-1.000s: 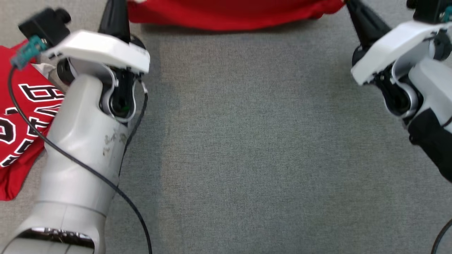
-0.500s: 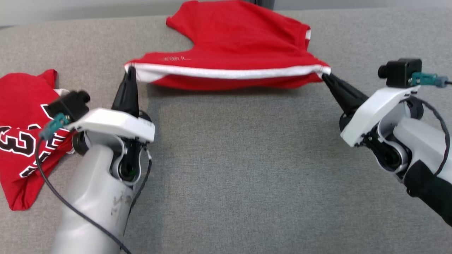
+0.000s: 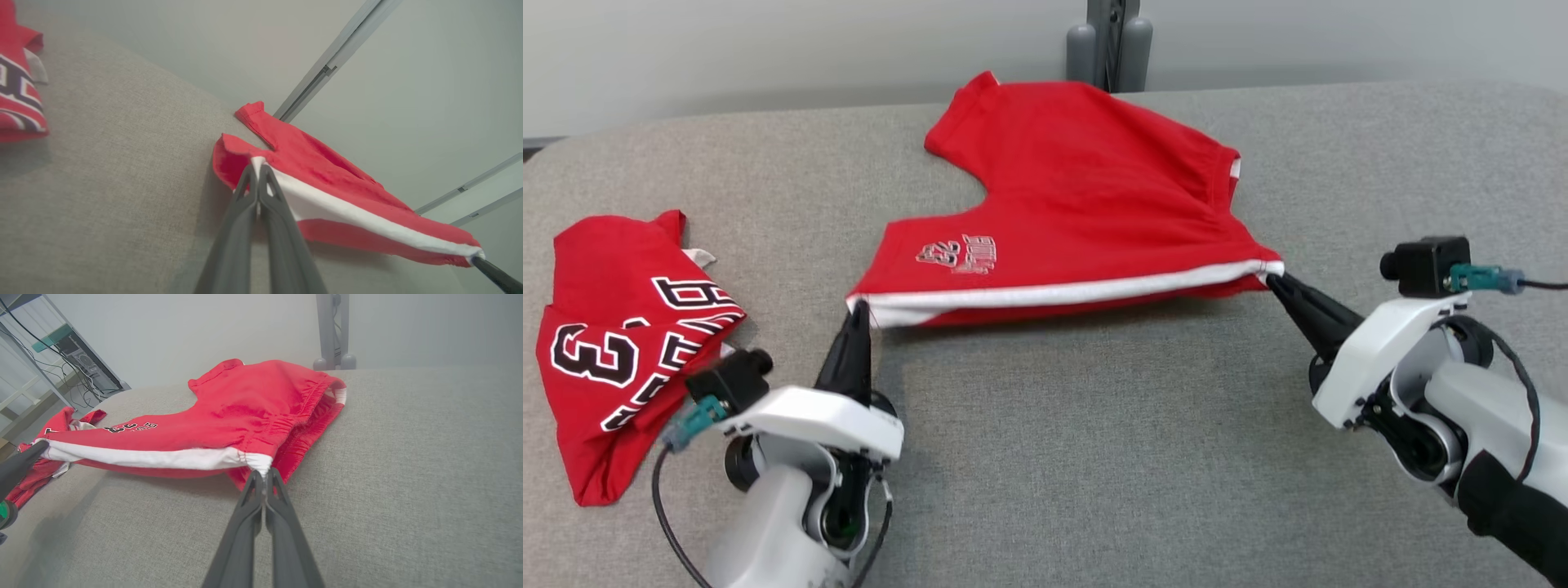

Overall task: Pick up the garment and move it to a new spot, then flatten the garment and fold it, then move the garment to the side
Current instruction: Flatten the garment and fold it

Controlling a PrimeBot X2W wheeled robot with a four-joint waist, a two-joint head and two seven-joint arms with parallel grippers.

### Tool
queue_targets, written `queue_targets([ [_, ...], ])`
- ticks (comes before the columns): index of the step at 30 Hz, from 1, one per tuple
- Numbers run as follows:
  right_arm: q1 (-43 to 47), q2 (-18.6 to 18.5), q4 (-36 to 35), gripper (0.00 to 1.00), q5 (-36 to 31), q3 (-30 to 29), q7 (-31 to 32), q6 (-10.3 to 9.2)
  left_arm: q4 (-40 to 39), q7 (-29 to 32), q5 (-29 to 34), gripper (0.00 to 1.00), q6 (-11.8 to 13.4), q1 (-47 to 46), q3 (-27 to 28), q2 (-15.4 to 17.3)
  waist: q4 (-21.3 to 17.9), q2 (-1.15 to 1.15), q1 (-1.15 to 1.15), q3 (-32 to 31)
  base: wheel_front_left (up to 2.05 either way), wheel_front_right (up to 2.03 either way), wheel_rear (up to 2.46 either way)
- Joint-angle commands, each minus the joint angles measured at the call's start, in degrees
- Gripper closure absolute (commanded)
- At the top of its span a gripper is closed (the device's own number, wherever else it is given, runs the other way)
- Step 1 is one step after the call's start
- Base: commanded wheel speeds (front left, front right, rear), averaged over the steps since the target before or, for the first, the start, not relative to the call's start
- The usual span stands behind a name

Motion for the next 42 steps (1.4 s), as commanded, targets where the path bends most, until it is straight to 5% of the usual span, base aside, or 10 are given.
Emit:
queue_targets([
  [1,1.0,-0.7,-0.2,1.00,0.1,0.1,-0.6,0.02,-0.4,-0.2,0.5,1.00,-0.1,1.0,-0.2,0.5,0.0,0.00,0.00,-0.7,0.00,0.00,0.00],
  [24,13.4,-4.1,-8.1,1.00,-1.9,0.4,1.9,0.01,-11.9,-0.2,8.5,1.00,-0.1,19.6,1.8,0.3,-1.5,0.00,0.00,-10.0,0.00,0.00,0.00],
  [42,21.7,-12.6,-19.4,1.00,0.5,0.4,4.9,0.02,-21.2,-0.2,10.8,1.00,0.5,30.8,3.5,-0.1,-1.0,0.00,0.00,-11.6,0.00,0.00,0.00],
])
